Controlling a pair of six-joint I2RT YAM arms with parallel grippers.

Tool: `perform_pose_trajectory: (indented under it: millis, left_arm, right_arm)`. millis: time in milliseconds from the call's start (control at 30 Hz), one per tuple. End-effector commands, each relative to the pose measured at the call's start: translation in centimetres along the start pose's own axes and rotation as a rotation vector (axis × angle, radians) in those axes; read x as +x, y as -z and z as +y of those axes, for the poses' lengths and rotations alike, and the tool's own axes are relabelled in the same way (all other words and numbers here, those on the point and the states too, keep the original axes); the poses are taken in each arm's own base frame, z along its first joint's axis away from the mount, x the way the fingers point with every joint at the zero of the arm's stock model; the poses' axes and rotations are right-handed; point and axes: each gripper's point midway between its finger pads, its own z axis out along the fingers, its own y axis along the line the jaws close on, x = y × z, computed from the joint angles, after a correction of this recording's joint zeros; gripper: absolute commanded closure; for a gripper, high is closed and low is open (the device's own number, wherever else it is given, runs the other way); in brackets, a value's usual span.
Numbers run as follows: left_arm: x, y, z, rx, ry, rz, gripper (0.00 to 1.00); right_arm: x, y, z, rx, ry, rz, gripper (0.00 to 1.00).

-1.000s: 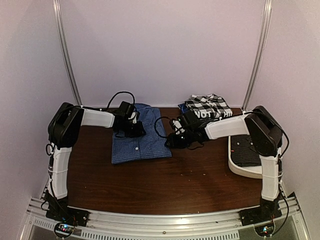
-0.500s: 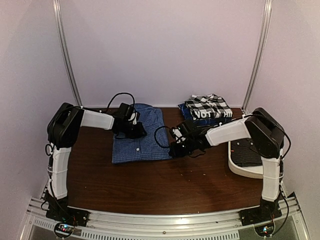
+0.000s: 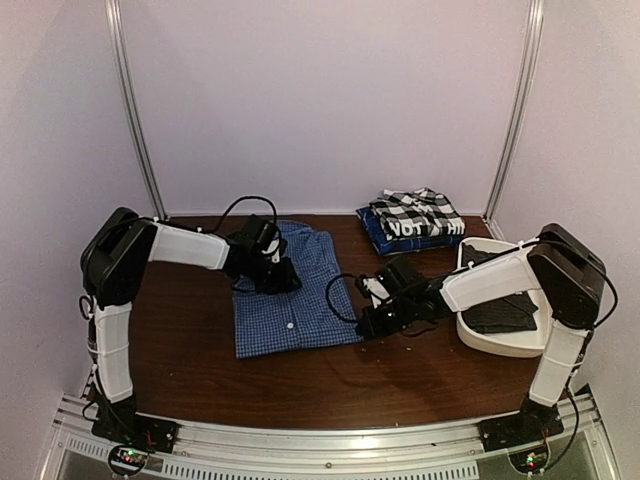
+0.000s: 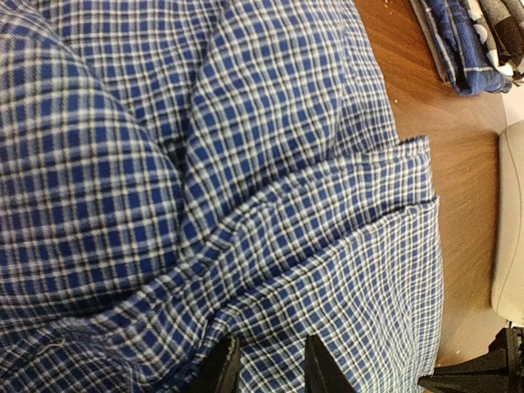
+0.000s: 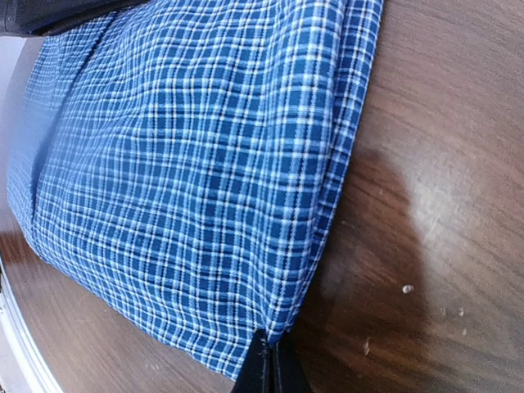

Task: Fold and stack the long sleeve shirts
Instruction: Move the 2/3-rectangle-folded shirt to the center of the board, then smooth out the 2/3-rectangle-folded shirt at the center of the board.

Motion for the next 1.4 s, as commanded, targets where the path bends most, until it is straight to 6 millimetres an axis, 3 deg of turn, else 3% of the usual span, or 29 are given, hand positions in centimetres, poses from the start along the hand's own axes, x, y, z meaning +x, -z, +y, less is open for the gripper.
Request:
perform_pose_trajectory:
  millis: [0, 133, 300, 400, 500, 633, 767, 867, 1000, 1167, 1367]
  left_arm:
    - [-1.5, 2.6, -0.1, -0.042, 0.004, -0.045, 0.69]
    - [-2.6, 5.1, -1.0, -0.058, -0.034, -0.08, 0.63]
    - [-2.6, 9.3, 0.6, -0.122, -0.025, -0.13, 0.59]
    - [-1.9, 11.4, 2.9, -0.153, 0.017, -0.144, 0.6]
    - [-0.8, 12.7, 4.9, -0.162, 0.048, -0.14, 0.61]
    - [0.6, 12.7, 6.5, -0.162, 0.052, -0.113, 0.65]
    - [0.7, 11.9, 7.5, -0.15, 0.054, -0.103, 0.69]
    - [-0.3, 10.8, 7.5, -0.131, 0.041, -0.108, 0.71]
    - [-1.3, 8.3, 7.7, -0.123, 0.02, -0.083, 0.74]
    - [-2.6, 6.2, 8.0, -0.128, 0.015, -0.078, 0.76]
    - [-2.5, 4.9, 9.2, -0.167, 0.039, -0.063, 0.76]
  right_arm:
    - [2.2, 1.2, 0.0, -0.002, 0.024, 0.045, 0.99]
    - [0.9, 2.3, 0.4, 0.017, 0.03, 0.01, 0.78]
    - [-3.7, 4.4, 1.7, 0.04, 0.027, -0.111, 0.61]
    - [-7.2, 5.0, 3.1, 0.006, 0.03, -0.187, 0.61]
    - [-10.4, 4.4, 5.4, -0.064, 0.054, -0.21, 0.65]
    - [-14.0, 2.7, 7.7, -0.154, 0.071, -0.242, 0.69]
    - [-16.1, -0.4, 7.9, -0.201, 0.054, -0.224, 0.73]
    - [-17.7, -1.9, 7.0, -0.222, 0.022, -0.231, 0.74]
    - [-18.7, -4.1, 3.5, -0.2, -0.056, -0.239, 0.76]
    - [-17.8, -6.5, -1.9, -0.116, -0.169, -0.207, 0.76]
    - [-16.4, -7.7, -3.7, -0.073, -0.216, -0.174, 0.76]
